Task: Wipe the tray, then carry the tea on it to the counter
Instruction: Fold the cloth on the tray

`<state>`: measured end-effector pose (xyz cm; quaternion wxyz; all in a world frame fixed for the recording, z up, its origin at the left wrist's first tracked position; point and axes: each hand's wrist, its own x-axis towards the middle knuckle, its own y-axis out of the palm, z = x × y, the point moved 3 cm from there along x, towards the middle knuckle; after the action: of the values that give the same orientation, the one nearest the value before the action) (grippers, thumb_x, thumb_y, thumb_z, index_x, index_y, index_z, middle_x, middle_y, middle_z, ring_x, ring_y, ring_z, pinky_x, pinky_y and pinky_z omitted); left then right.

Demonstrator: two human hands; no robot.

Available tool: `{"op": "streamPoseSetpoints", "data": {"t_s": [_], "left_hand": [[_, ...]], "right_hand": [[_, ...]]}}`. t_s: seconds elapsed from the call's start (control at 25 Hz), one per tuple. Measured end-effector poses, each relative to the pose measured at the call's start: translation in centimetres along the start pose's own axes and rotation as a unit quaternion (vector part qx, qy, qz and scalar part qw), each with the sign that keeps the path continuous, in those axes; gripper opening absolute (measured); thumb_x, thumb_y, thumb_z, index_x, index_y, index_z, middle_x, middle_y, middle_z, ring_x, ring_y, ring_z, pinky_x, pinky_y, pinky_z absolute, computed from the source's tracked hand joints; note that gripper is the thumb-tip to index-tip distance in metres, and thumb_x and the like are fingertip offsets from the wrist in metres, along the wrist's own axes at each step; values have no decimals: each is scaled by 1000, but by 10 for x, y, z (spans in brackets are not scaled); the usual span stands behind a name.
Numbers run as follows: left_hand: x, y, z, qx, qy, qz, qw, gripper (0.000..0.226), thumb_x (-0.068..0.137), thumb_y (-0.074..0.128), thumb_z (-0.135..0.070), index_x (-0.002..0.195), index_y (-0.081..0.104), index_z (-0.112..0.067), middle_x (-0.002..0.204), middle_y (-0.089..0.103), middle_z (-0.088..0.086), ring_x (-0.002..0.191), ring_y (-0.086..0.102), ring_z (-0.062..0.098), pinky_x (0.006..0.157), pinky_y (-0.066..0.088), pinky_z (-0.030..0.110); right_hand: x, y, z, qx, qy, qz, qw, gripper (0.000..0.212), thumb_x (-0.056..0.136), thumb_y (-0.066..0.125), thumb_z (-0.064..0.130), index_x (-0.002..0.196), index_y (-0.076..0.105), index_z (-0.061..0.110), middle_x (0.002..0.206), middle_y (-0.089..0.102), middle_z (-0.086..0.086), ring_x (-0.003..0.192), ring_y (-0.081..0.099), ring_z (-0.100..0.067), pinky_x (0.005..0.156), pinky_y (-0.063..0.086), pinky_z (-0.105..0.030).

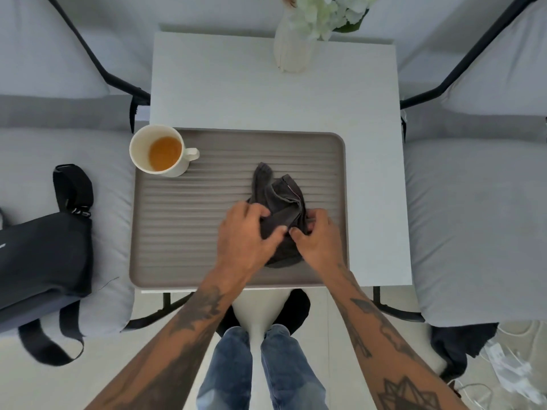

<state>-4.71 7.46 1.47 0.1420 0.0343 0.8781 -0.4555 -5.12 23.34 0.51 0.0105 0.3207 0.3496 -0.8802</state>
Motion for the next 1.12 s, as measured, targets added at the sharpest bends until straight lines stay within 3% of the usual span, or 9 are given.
{"op": "streamPoseSetpoints", "data": {"t_s": [0.16,0.28,0.32,0.44,0.48,0.6,0.72,0.92,1.12], "left_hand": [[11,13,-12,108,21,58,992,42,86,64,-50,118,63,-23,118,60,5,113,56,29,94,43,44],[9,-3,6,-108,-55,1,993,12,90,60,-29,94,68,-20,93,69,3,91,67,28,84,53,40],[8,-11,18,-238,-162,-21,957,7,92,60,-24,91,65,-19,88,69,4,86,69,27,82,56,39],[-8,-26,53,-522,-431,-94,730,8,98,52,-17,96,60,-16,91,68,9,72,64,17,69,52,30],[-17,-32,58,-521,-444,-129,717,8,98,51,-16,97,58,-16,94,66,9,71,61,14,66,50,28],[-40,-47,43,-343,-277,-222,870,12,96,56,-14,107,61,-16,108,64,3,88,60,9,78,52,18],[-22,-44,1,-193,25,-105,975,30,91,61,-12,121,62,-15,118,61,4,109,58,17,93,51,31],[34,-46,-51,46,296,183,936,91,71,64,-10,154,29,-25,163,30,2,154,15,22,120,17,51],[55,-78,-55,135,309,259,905,60,74,64,-48,130,55,-28,104,74,-13,111,63,10,122,0,50]], "right_hand": [[4,-8,-10,109,70,86,988,25,84,73,13,103,58,16,84,64,3,77,63,-12,69,54,-24],[9,-22,-12,148,95,121,977,13,87,66,13,96,61,20,94,68,0,88,66,-20,76,56,-34],[9,-26,-11,144,101,121,977,12,88,63,14,99,59,19,97,67,-2,88,64,-18,73,54,-30],[6,-25,-15,218,146,129,956,22,89,60,13,110,55,12,115,64,-12,97,63,-21,81,53,-33],[3,-23,-15,244,148,126,950,25,90,60,12,114,54,11,118,63,-13,99,62,-20,79,53,-30],[-8,-25,-12,251,100,116,956,31,94,57,8,123,53,16,118,64,-1,100,63,-12,66,50,-11],[-15,-29,0,239,6,148,960,37,94,56,5,123,55,28,115,69,4,102,67,-9,75,54,-14],[-24,-54,40,38,-175,179,967,48,86,56,2,128,57,27,108,70,13,96,65,1,84,49,-14],[-34,-78,71,-40,-257,158,953,40,87,59,12,125,56,26,95,69,15,71,61,-4,63,46,-13]]}}
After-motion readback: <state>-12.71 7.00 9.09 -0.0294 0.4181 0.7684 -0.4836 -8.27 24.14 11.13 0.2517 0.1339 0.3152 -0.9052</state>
